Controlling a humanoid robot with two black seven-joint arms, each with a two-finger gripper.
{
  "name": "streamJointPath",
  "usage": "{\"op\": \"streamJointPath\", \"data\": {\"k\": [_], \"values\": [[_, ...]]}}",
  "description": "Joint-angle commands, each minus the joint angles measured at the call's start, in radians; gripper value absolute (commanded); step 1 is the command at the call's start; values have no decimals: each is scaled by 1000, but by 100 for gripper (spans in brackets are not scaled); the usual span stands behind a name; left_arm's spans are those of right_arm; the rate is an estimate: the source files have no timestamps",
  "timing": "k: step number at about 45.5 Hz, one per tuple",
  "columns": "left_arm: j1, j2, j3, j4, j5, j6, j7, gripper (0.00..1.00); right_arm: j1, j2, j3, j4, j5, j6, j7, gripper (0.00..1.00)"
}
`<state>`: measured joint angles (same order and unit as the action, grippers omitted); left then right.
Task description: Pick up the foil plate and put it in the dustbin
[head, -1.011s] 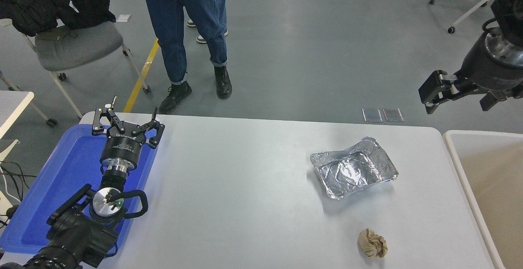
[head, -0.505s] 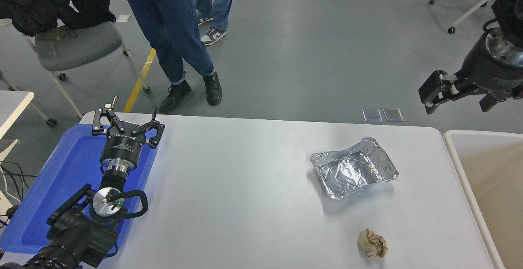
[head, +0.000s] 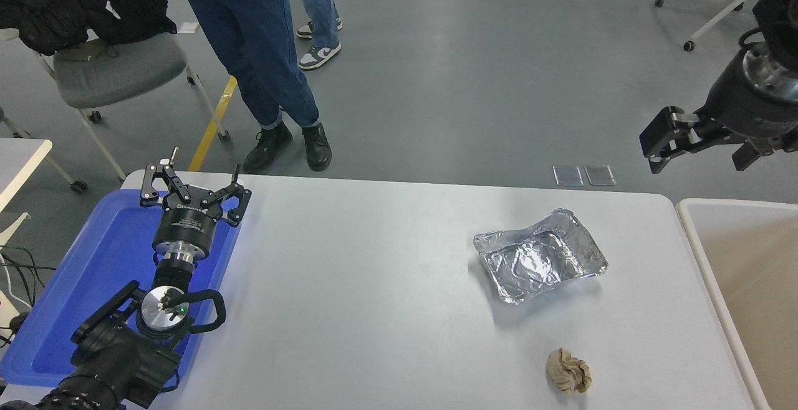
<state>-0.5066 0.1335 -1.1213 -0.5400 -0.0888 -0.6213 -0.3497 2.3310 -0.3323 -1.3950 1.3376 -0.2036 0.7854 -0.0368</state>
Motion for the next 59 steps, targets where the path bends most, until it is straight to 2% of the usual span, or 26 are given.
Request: {"op": "streamJointPath", "data": {"k": [1, 59], "values": [[0, 0, 0, 0, 0, 0, 0, 100, -13, -2, 17, 0, 3, 0, 0, 100], [-1, 0, 0, 0, 1, 0, 0, 100, -134, -2, 54, 2, 3, 0, 0, 100]]}}
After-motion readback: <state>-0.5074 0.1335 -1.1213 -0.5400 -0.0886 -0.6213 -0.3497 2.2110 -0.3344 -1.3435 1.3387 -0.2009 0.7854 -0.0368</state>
